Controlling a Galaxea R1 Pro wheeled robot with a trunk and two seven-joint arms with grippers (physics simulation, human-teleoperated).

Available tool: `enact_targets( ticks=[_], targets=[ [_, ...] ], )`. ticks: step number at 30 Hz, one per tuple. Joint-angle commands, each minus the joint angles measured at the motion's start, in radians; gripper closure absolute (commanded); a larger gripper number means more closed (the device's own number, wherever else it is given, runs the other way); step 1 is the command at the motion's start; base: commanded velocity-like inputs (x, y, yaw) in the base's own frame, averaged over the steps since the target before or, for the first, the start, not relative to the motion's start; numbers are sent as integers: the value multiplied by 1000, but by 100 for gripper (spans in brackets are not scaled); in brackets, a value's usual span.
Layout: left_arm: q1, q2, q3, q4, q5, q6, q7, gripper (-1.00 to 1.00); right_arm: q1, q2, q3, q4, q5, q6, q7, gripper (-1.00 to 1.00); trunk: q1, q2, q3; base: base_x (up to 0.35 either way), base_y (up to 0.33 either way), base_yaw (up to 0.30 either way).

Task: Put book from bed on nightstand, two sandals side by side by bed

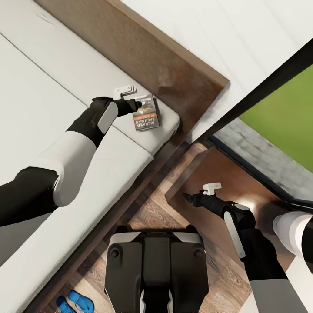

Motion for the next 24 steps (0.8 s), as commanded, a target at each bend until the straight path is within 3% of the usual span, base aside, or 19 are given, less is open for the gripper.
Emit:
enact_targets(
  ticks=[1, 24],
  targets=[
    [0, 1, -7, -1, 11, 3, 9, -100, 0, -1, 1, -1, -10, 7, -4, -100, 1, -2, -3, 0, 0, 0],
    [0, -1, -8, -1, 11, 1, 7, -100, 0, -3, 0, -4, -14, 7, 3, -100, 1, -2, -38, 0, 0, 0]
  ],
)
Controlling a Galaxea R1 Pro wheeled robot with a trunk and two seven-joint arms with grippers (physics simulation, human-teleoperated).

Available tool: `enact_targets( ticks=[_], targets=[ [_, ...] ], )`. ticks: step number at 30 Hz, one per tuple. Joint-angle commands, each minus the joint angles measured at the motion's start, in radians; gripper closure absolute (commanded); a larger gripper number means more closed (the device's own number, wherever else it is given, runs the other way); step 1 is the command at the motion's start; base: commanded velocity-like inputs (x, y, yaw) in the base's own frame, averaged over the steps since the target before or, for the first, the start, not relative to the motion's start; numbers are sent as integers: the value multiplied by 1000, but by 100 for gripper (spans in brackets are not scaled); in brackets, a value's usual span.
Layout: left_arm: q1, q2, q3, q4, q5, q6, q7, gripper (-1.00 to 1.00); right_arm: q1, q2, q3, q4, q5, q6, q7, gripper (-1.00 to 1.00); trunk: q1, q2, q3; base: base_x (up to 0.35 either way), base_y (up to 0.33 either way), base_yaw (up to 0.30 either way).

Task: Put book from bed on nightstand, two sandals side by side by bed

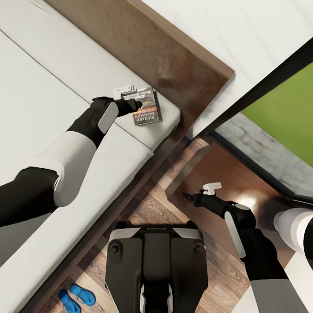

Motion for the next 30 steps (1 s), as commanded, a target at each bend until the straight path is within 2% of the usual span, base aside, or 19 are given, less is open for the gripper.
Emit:
enact_targets(
  ticks=[1, 3, 6, 7, 10, 19, 23, 30],
  targets=[
    [0, 1, -6, -1, 10, 4, 8, -100, 0, -2, 0, -1, -11, 7, 2, -100, 1, -2, -2, 0, 0, 0],
    [0, 1, -6, -1, 10, 3, 8, -100, 0, -11, -8, -2, -13, 7, 33, -100, 1, -2, -3, 0, 0, 0],
    [0, 1, -5, -1, 10, 4, 8, -100, 0, -31, -45, -3, -14, 11, 98, -100, 1, -2, -3, 0, 0, 0],
    [0, 1, -6, -1, 10, 4, 8, -100, -1, -45, -79, -3, -14, 16, 155, -100, 1, -2, -3, 0, 0, 0],
    [0, 1, -6, -1, 10, 4, 9, -100, -2, -58, -110, -3, -14, 29, 248, -100, 1, -2, -4, 0, 0, 0],
    [0, 1, -6, -4, 12, 5, 9, -100, -18, -64, -124, -3, -19, 52, 390, -100, 1, -2, -4, 0, 0, 0],
    [0, 0, -8, -10, 12, 7, 10, -100, -20, -65, -122, -3, -21, 54, 481, -100, 1, -2, -5, 0, 0, 0],
    [0, 0, -6, -23, 12, 8, 10, -100, -20, -64, -120, -2, -21, 55, 513, -100, 1, -2, -14, 0, 0, 0]
  ],
)
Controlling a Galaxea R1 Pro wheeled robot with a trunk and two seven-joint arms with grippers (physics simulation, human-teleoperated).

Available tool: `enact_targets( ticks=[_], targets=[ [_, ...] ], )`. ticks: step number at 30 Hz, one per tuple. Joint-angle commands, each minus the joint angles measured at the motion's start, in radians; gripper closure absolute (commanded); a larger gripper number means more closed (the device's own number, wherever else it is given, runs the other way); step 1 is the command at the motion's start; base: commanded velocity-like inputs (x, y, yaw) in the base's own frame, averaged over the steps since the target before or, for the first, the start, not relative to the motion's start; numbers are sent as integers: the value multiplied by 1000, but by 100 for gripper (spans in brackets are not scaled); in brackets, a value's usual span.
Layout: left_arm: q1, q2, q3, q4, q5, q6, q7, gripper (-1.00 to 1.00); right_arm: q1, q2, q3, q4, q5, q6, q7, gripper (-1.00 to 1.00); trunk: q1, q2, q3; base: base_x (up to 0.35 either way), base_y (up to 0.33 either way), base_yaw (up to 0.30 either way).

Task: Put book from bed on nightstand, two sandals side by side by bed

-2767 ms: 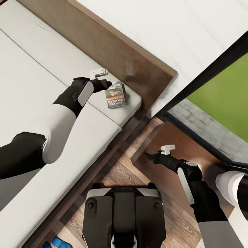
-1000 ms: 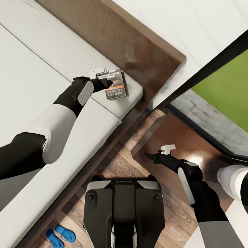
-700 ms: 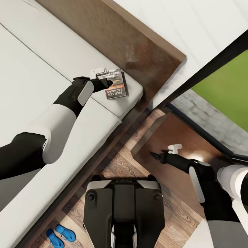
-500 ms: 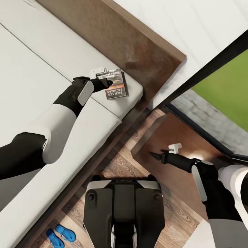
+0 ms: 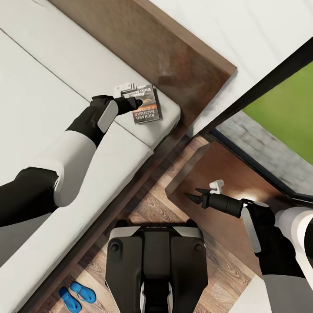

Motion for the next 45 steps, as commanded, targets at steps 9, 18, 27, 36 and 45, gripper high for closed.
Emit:
enact_targets(
  ticks=[9, 18, 27, 36, 45],
  targets=[
    [0, 0, -6, -3, 10, 4, 8, -100, 0, 0, 8, 2, -4, 6, -1, -100, 1, -2, -15, 0, 0, 0],
    [0, 0, -6, 2, 9, 4, 7, -100, -5, 10, 26, 7, 5, 18, -162, -100, 1, -2, -29, 0, 0, 0],
    [0, 1, -6, -1, 10, 4, 7, -100, -5, 11, 59, 7, -1, 14, -216, -100, 1, -2, -43, 0, 0, 0],
    [0, 0, -6, -16, 9, 3, 7, -100, -5, 11, 61, 6, -1, 12, -219, -100, 1, -2, -51, 0, 0, 0],
    [3, 1, -6, -39, 10, 3, 1, -100, -5, 11, 61, 5, -1, 12, -219, -100, 1, -2, -51, 0, 0, 0]
  ],
)
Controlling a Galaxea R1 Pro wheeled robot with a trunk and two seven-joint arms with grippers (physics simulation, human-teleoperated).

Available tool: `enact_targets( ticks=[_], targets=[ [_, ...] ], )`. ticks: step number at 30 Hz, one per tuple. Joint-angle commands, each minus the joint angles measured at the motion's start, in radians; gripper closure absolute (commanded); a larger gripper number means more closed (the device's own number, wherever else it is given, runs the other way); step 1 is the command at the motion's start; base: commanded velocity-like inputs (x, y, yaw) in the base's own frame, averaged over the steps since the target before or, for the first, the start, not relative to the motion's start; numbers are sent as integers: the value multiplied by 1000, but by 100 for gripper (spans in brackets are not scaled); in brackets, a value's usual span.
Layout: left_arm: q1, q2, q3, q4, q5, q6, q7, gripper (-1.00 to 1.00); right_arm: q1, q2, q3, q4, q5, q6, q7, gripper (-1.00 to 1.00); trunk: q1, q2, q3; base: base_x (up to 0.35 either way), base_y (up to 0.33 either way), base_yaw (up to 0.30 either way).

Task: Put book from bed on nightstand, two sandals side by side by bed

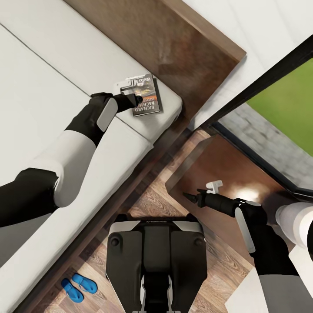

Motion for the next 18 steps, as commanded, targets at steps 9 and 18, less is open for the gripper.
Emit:
enact_targets(
  ticks=[9, 18],
  targets=[
    [3, 0, -5, -20, 11, 6, 2, -100, 0, 0, -1, -1, -8, 7, 0, -100, 24, -44, -20, 0, 0, 0],
    [3, -1, -7, -30, 11, 6, 2, -100, 0, 0, -1, -1, -8, 6, 1, -100, 58, -107, -48, 0, 0, 0]
  ],
)
